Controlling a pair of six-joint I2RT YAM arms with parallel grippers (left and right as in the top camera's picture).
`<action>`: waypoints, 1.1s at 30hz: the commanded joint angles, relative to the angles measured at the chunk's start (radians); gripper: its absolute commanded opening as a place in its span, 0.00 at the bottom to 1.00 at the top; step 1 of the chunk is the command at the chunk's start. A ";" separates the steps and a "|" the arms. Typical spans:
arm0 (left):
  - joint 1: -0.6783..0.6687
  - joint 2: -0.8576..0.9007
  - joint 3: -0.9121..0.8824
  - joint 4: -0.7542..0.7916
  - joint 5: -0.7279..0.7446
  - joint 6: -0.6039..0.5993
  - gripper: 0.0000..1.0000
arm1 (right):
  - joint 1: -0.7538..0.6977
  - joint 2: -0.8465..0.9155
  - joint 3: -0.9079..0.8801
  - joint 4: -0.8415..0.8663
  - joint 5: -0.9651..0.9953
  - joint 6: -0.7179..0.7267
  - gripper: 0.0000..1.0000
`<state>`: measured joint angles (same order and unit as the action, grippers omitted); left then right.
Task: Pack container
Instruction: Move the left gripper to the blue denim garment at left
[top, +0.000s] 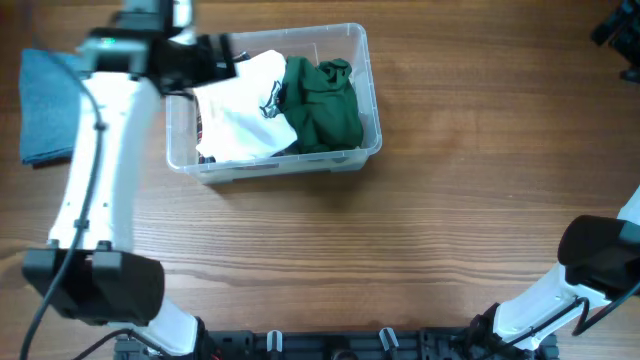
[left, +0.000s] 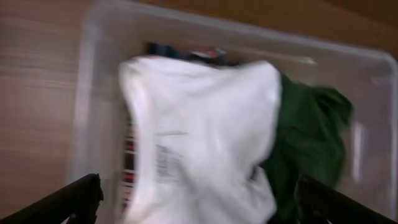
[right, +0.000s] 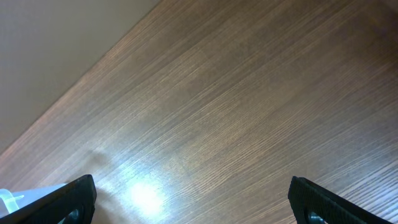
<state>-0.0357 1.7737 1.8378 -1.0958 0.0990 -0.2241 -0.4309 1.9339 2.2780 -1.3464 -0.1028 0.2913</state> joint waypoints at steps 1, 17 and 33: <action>0.152 -0.024 0.014 0.047 -0.013 0.023 1.00 | 0.001 0.006 0.002 0.002 0.010 0.007 1.00; 0.312 0.270 0.014 0.086 -0.462 0.097 0.99 | 0.001 0.006 0.001 0.002 0.010 0.007 1.00; 0.294 0.520 0.014 0.227 -0.693 0.143 0.99 | 0.001 0.006 0.001 0.002 0.010 0.007 1.00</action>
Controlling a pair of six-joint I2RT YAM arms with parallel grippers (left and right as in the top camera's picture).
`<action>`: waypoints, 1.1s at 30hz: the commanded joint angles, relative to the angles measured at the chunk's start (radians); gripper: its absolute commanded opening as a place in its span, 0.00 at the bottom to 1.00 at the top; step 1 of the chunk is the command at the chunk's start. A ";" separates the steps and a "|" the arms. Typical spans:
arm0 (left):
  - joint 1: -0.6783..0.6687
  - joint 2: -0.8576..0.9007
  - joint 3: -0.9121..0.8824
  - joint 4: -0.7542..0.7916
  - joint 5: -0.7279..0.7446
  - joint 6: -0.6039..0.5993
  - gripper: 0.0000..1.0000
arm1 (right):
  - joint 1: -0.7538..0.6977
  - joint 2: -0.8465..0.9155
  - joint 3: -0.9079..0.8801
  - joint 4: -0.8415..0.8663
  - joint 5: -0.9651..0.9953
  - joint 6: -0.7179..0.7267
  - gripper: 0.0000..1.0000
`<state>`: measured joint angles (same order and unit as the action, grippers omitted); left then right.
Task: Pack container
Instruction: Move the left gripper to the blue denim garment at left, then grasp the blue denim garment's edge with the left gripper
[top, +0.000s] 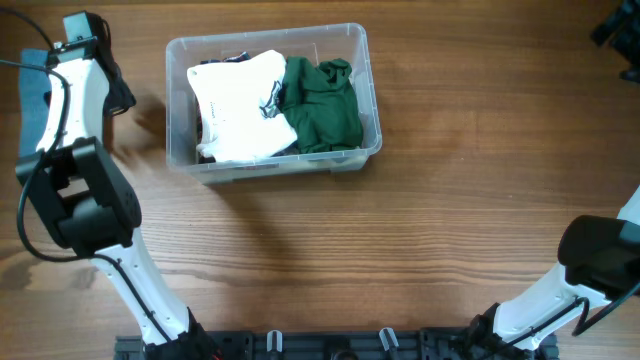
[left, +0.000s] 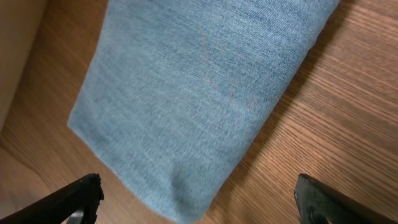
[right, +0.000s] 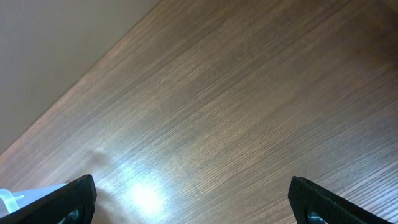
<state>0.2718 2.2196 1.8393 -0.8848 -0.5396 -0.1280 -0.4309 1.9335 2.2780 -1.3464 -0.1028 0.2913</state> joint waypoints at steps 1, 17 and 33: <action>-0.015 0.087 0.012 0.021 -0.062 0.051 0.99 | 0.001 0.007 0.002 0.002 0.010 0.007 1.00; -0.034 0.251 0.012 0.096 -0.209 0.201 1.00 | 0.001 0.007 0.001 0.002 0.010 0.007 1.00; 0.056 0.382 0.012 0.236 -0.373 0.203 0.26 | 0.001 0.007 0.001 0.002 0.010 0.008 1.00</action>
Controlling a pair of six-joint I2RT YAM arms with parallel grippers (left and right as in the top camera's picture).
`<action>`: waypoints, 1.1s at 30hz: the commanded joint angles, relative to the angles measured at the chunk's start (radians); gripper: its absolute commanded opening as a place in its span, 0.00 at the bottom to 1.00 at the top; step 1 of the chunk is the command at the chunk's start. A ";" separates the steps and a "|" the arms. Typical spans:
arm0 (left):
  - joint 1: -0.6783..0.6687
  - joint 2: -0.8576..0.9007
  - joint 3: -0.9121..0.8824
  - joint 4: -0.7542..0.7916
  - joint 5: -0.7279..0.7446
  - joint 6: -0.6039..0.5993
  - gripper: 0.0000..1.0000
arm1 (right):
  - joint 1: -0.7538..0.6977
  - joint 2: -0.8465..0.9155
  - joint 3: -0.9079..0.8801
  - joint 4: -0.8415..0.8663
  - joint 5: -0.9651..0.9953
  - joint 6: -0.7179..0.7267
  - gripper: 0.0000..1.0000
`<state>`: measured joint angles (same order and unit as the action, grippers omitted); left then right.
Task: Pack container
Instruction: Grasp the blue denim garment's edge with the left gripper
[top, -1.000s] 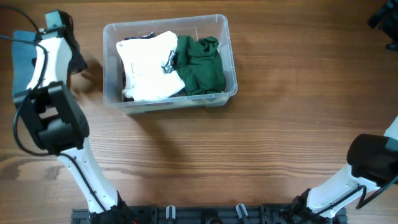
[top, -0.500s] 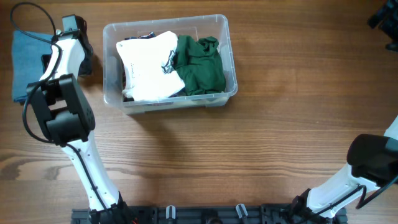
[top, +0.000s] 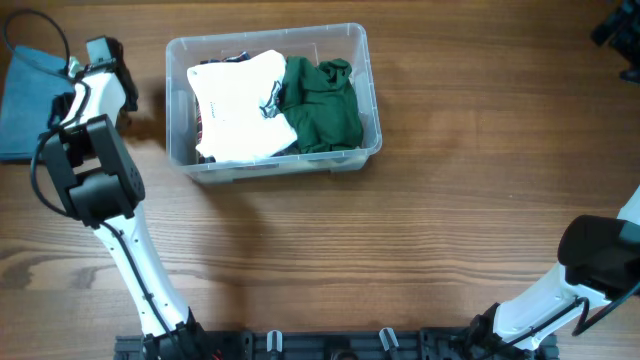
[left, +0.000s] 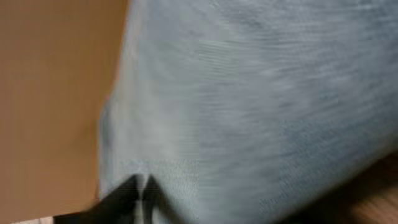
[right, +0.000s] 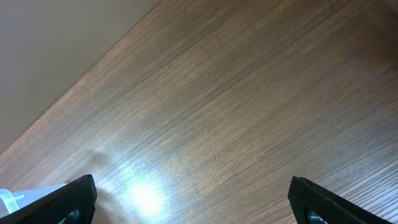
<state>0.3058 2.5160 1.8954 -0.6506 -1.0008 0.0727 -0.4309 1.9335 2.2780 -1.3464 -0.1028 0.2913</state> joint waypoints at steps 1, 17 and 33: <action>0.022 0.086 -0.044 0.010 0.087 0.002 0.19 | 0.001 0.007 0.001 0.002 0.010 0.007 1.00; -0.058 -0.039 -0.043 -0.106 0.101 -0.139 0.04 | 0.001 0.007 0.001 0.002 0.010 0.007 1.00; -0.055 -0.411 -0.043 -0.374 0.905 -0.220 0.04 | 0.001 0.007 0.001 0.002 0.010 0.007 1.00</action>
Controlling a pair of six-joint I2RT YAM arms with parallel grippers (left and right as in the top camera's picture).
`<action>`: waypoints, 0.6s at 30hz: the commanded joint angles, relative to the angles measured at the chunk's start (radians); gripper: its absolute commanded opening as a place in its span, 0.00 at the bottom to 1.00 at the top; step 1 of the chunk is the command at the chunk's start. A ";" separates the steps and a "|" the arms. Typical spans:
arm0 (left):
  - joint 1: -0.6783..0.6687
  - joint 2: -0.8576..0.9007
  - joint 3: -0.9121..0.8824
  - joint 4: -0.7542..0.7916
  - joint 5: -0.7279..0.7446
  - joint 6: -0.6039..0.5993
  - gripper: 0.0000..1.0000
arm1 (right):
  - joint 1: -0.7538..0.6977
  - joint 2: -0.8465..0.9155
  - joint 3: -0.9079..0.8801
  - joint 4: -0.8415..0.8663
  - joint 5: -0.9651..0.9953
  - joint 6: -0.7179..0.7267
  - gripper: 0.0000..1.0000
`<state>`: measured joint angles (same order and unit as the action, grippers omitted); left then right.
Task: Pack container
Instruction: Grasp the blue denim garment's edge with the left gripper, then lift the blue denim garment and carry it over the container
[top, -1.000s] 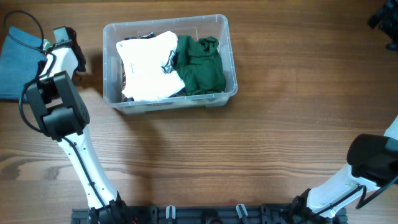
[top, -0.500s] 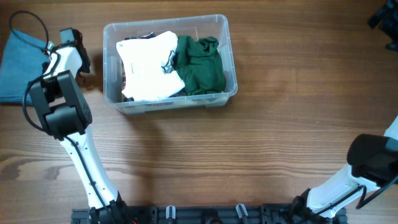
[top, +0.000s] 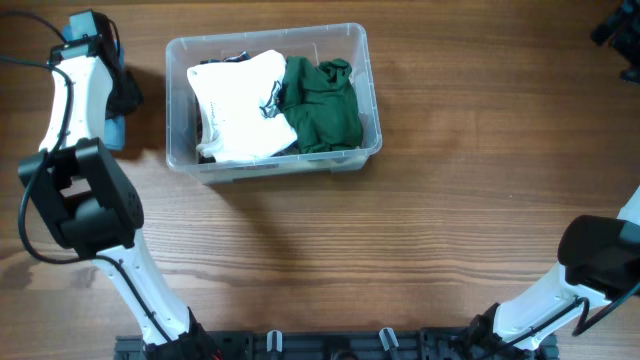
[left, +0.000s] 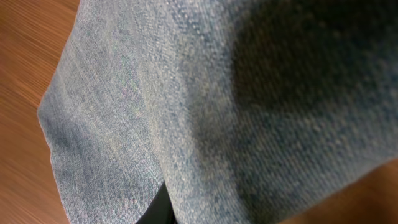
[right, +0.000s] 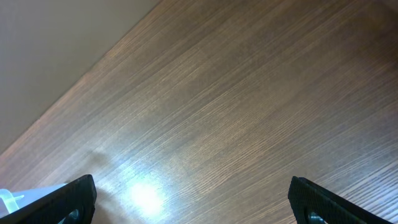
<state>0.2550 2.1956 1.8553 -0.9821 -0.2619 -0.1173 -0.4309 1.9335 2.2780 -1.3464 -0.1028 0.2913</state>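
A clear plastic container (top: 352, 45) stands at the table's back, holding a white garment (top: 237, 110) on the left and a green garment (top: 322, 100) on the right. My left gripper (top: 117, 98) is just left of the container, shut on a blue denim cloth (top: 113, 131) that hangs bunched beneath it. In the left wrist view the denim cloth (left: 249, 106) fills the frame, with one dark finger (left: 160, 210) showing under a fold. My right gripper (right: 200, 204) stands open over bare wood with nothing between its fingers.
A striped item (top: 202, 128) peeks out under the white garment at the container's left wall. The right arm's base (top: 598, 255) sits at the lower right edge. The wooden table (top: 400, 240) stretches in front of and right of the container.
The denim cloth lay flat at the far left edge with my left gripper at its right side. Now it is off that spot, bunched under the shut left gripper nearer the container. The right arm is unmoved.
My left gripper was open over the white garment in the container. Then it was open above the folded denim cloth at the far left. Then it was down on the cloth's edge. Now the cloth hangs from it beside the container.
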 joint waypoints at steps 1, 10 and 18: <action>-0.004 -0.108 -0.003 -0.063 0.187 -0.030 0.04 | 0.001 0.007 0.001 0.002 0.010 0.007 1.00; -0.004 -0.332 -0.003 -0.165 0.304 -0.029 0.04 | 0.001 0.007 0.001 0.002 0.010 0.008 1.00; -0.004 -0.521 -0.003 -0.259 0.452 -0.017 0.04 | 0.001 0.007 0.002 0.002 0.010 0.007 1.00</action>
<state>0.2550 1.7561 1.8446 -1.2488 0.0673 -0.1337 -0.4309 1.9335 2.2780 -1.3460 -0.1028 0.2913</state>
